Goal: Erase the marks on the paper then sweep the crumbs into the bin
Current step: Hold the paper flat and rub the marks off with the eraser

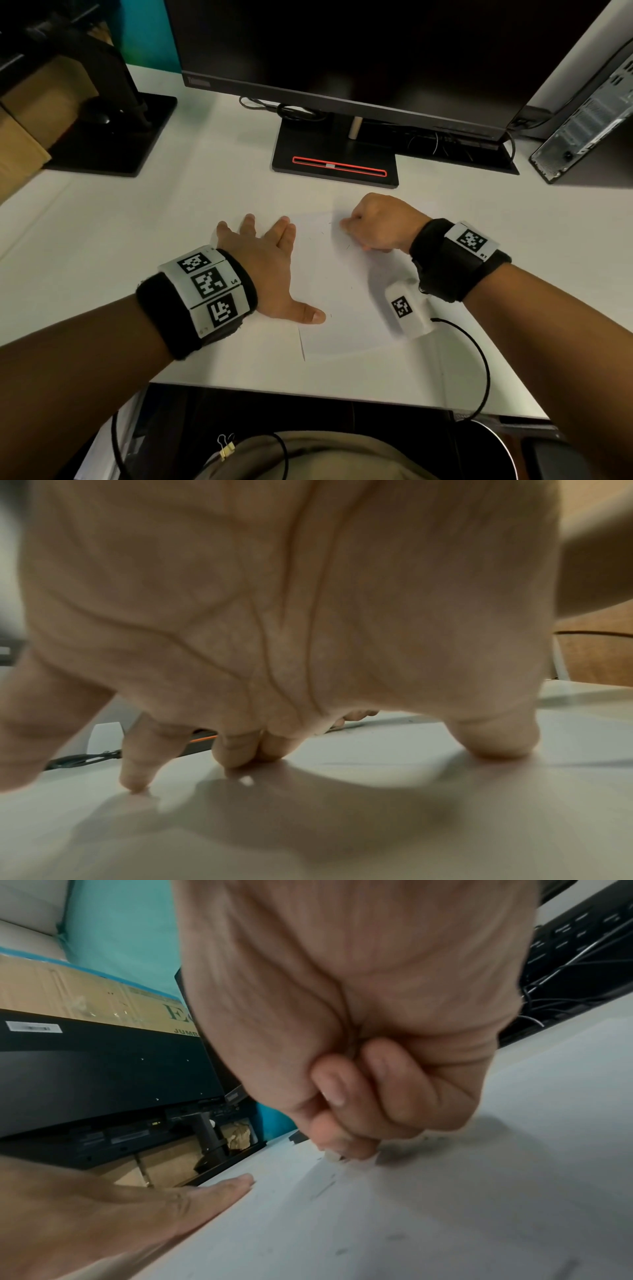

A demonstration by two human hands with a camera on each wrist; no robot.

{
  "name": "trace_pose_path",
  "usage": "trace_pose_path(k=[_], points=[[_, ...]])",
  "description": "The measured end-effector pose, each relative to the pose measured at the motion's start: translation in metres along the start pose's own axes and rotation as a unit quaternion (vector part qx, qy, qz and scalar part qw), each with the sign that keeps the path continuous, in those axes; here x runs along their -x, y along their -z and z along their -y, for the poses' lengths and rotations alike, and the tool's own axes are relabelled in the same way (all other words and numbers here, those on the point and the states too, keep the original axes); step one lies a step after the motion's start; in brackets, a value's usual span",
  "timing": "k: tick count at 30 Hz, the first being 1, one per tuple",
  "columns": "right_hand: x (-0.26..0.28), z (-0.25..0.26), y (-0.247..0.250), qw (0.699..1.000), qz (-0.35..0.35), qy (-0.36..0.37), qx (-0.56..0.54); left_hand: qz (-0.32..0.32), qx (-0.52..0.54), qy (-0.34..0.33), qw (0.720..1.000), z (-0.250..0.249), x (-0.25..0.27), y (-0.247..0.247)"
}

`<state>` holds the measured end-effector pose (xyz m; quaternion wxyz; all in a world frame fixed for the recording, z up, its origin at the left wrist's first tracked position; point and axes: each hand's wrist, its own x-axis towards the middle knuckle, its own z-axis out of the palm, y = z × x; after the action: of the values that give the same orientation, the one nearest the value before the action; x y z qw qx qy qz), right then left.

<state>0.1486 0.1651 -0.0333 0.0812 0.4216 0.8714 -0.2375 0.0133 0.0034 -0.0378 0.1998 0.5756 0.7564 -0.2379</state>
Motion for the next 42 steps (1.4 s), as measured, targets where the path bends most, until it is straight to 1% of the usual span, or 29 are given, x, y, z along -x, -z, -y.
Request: trace_pose_path(k=[4,5,7,11,12,14,15,18,20,23,24,25,27,30,32,35,39,40,42], points=[[0.002,0.014,-0.010,0.999,0.029,0.031,-0.002,0.006,-0.004,0.004,1.000,-0.001,-0.001,0.000],[0.002,0.014,-0.009,0.999,0.037,0.029,-0.010,0.005,-0.005,0.003,1.000,-0.001,-0.001,0.001],[0.002,0.003,-0.001,0.999,0.042,-0.004,-0.033,0.005,-0.005,0.004,1.000,-0.001,0.000,0.000],[0.006,-0.034,0.020,0.996,-0.001,-0.081,-0.045,0.006,-0.004,-0.001,1.000,0.000,0.000,0.000],[0.008,-0.038,0.022,0.996,-0.016,-0.086,-0.036,0.006,-0.005,-0.001,1.000,0.000,0.000,0.001],[0.010,-0.037,0.016,0.997,-0.032,-0.069,-0.010,0.010,-0.010,0.000,1.000,-0.001,-0.001,0.002],[0.011,-0.033,0.011,0.998,-0.028,-0.054,-0.007,0.012,-0.011,0.000,1.000,-0.002,-0.001,0.003],[0.014,-0.024,-0.002,0.999,0.015,-0.024,-0.034,0.013,-0.008,-0.002,1.000,-0.002,-0.001,0.004],[0.017,-0.033,0.002,0.997,0.019,-0.045,-0.055,0.011,-0.001,-0.004,1.000,-0.002,0.000,0.003],[0.022,-0.055,0.017,0.992,-0.021,-0.096,-0.075,0.002,0.000,-0.007,1.000,-0.001,0.000,0.001],[0.025,-0.059,0.019,0.992,-0.031,-0.101,-0.069,-0.001,-0.002,-0.007,1.000,-0.001,0.000,0.001],[0.028,-0.060,0.018,0.993,-0.033,-0.093,-0.058,-0.003,-0.005,-0.008,1.000,-0.001,-0.001,0.001],[0.035,-0.047,0.010,0.998,-0.020,-0.044,-0.039,-0.003,-0.009,-0.007,1.000,-0.003,-0.002,0.003],[0.041,-0.006,-0.008,0.998,0.027,0.044,-0.023,-0.001,-0.017,-0.001,1.000,-0.006,-0.003,0.004],[0.039,0.016,-0.019,0.995,0.057,0.077,-0.016,0.004,-0.016,0.002,1.000,-0.007,-0.002,0.005],[0.031,0.017,-0.022,0.995,0.064,0.073,0.015,0.007,-0.011,0.005,1.000,-0.008,-0.001,0.005],[0.024,-0.006,-0.004,0.998,0.025,0.025,0.052,0.010,-0.007,0.006,1.000,-0.006,0.000,0.006],[0.024,-0.007,-0.001,0.998,0.016,0.024,0.056,0.011,-0.008,0.007,1.000,-0.007,0.000,0.006],[0.025,0.001,-0.005,0.997,0.027,0.046,0.061,0.009,-0.012,0.009,1.000,-0.008,-0.001,0.006]])
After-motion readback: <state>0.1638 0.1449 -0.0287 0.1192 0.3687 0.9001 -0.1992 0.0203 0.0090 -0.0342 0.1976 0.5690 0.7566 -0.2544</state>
